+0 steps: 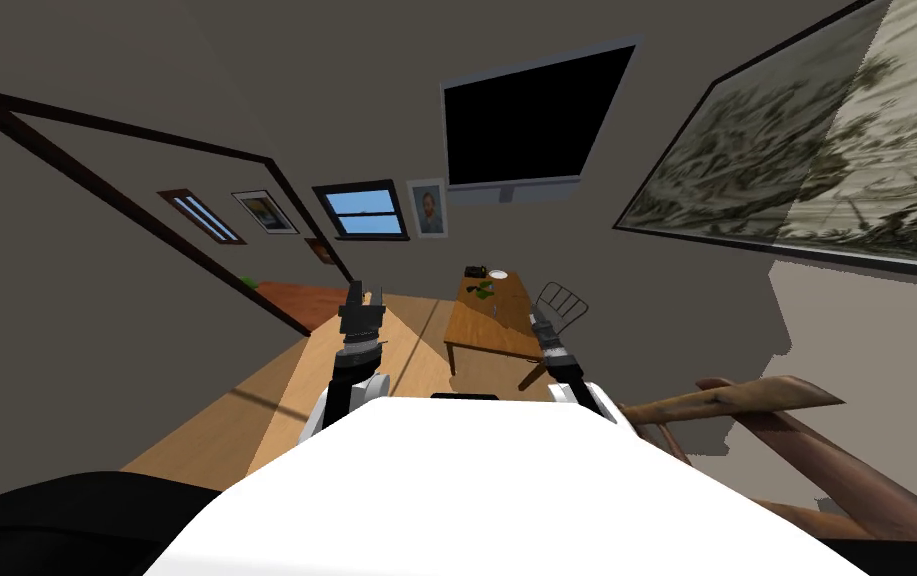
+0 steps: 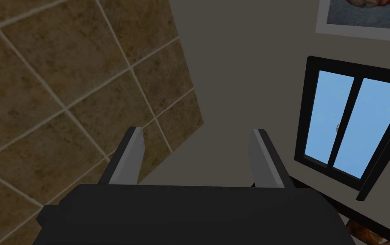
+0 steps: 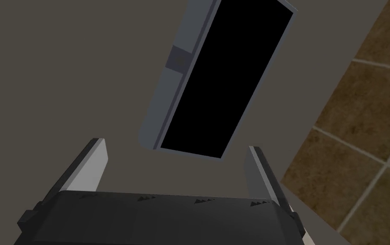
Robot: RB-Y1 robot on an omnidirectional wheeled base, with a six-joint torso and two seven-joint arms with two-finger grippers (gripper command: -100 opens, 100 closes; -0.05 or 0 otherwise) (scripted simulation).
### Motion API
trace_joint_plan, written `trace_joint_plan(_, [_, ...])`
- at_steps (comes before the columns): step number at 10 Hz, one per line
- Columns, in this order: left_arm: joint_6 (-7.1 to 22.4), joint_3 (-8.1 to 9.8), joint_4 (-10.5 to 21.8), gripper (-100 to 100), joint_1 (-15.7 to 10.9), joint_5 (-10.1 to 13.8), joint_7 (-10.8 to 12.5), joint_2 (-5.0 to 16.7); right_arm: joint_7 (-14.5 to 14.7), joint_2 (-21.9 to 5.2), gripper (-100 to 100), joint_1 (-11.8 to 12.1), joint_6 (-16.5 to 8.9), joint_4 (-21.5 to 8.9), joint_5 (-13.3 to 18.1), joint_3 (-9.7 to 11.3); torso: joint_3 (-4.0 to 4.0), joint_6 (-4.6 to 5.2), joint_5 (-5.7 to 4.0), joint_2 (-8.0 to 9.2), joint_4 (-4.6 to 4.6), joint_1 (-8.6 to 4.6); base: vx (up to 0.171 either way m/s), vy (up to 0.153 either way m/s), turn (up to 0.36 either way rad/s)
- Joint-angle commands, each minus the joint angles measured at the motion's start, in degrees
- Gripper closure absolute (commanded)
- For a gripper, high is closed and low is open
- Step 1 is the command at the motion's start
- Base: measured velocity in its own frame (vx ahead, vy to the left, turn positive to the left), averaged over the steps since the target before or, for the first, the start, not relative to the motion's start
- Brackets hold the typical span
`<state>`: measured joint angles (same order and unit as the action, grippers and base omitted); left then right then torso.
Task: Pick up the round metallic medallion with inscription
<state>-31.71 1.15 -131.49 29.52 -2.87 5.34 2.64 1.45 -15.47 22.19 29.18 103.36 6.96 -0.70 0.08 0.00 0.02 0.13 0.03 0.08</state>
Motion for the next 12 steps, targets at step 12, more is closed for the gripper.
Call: trace_joint_plan(12, [0.0, 0.01, 0.0, 0, 0.0, 0.0, 0.0, 0.0, 0.3, -6.0, -100, -4.2, -1.8, -19.2, 7.1, -1.3, -0.05, 0.05, -0.01, -0.09, -0.02, -0.04, -0.015, 0.028, 0.141])
